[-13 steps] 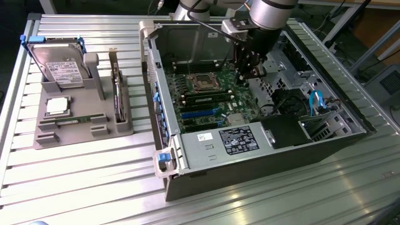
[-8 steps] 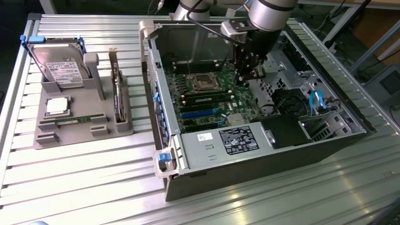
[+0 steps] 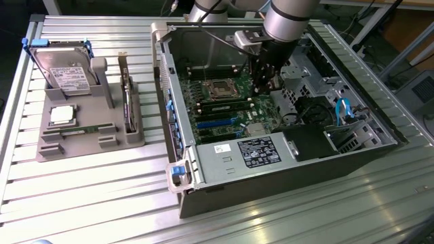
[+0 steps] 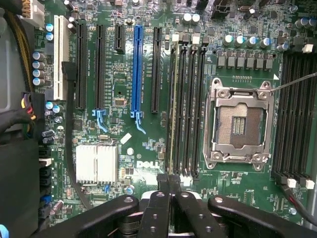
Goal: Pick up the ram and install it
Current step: 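Press down the ram until it locks into place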
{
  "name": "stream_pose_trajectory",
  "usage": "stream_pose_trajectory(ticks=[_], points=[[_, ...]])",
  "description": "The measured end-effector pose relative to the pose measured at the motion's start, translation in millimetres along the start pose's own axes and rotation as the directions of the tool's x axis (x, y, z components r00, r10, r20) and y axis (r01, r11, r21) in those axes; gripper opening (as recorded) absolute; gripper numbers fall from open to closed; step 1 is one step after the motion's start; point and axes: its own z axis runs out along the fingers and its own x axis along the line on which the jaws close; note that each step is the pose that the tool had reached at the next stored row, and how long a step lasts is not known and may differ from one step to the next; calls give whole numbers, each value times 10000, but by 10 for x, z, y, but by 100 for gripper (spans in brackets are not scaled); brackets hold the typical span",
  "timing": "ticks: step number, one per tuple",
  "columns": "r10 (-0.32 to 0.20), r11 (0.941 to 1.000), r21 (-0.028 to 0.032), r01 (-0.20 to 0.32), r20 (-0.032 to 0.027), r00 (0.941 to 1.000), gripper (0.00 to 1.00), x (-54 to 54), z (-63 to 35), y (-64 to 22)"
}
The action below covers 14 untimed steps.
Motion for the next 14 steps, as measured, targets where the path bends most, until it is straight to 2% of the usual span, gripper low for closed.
stream_pose_trajectory(ticks=[3,4,5,6,14], points=[[8,10000,-1,-8,0,10000,11,-1,51,20],[20,10000,-25,-20,1,10000,11,-1,92,24],[20,10000,-69,-20,2,10000,11,-1,99,25],[21,10000,-81,-21,1,10000,11,-1,99,25],[20,10000,-86,-20,5,10000,11,-41,174,24]])
